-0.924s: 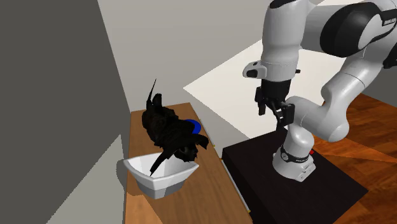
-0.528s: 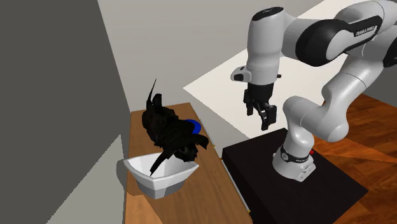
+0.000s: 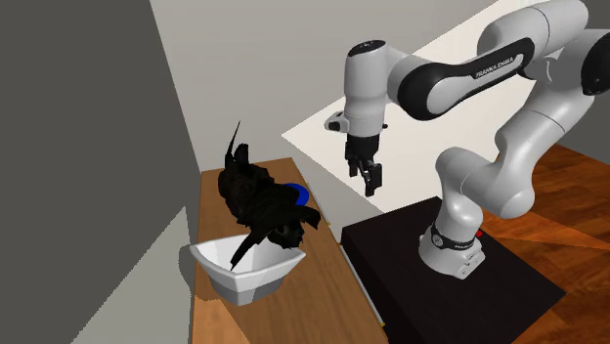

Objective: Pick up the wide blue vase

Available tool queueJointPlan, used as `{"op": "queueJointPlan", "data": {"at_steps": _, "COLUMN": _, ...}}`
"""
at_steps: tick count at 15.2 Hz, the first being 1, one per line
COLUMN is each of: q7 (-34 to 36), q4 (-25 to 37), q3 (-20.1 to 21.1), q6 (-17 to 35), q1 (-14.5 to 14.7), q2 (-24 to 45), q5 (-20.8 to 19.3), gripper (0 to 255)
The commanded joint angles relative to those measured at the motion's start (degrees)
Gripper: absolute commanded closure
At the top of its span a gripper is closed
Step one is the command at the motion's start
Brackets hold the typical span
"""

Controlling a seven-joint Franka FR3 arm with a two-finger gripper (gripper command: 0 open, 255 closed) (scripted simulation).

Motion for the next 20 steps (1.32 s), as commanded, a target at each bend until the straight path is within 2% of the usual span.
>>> {"op": "queueJointPlan", "data": {"at_steps": 1, "q7": -2.4, "q4": 0.1, "q3": -2.3, "q6": 2.9, "q1": -0.8, "q2": 2.3, "q5": -1.5, "gripper": 0}}
{"op": "queueJointPlan", "data": {"at_steps": 6, "q7": -8.2, "q4": 1.7, "q3": -7.9, "q6": 10.5, "q1": -2.2, "q2": 9.8, "q5": -3.9, "gripper": 0}}
{"op": "queueJointPlan", "data": {"at_steps": 11, "q7": -14.6, "q4": 5.1, "q3": -13.4, "q6": 17.8, "q1": -2.7, "q2": 18.8, "q5": -3.9, "gripper": 0}}
{"op": "queueJointPlan", "data": {"at_steps": 16, "q7": -22.3, "q4": 10.4, "q3": -18.5, "q6": 24.1, "q1": -2.6, "q2": 29.2, "q5": -0.3, "gripper": 0}}
{"op": "queueJointPlan", "data": {"at_steps": 20, "q7": -29.7, "q4": 15.9, "q3": -21.4, "q6": 27.9, "q1": -3.1, "q2": 38.5, "q5": 5.4, "gripper": 0}}
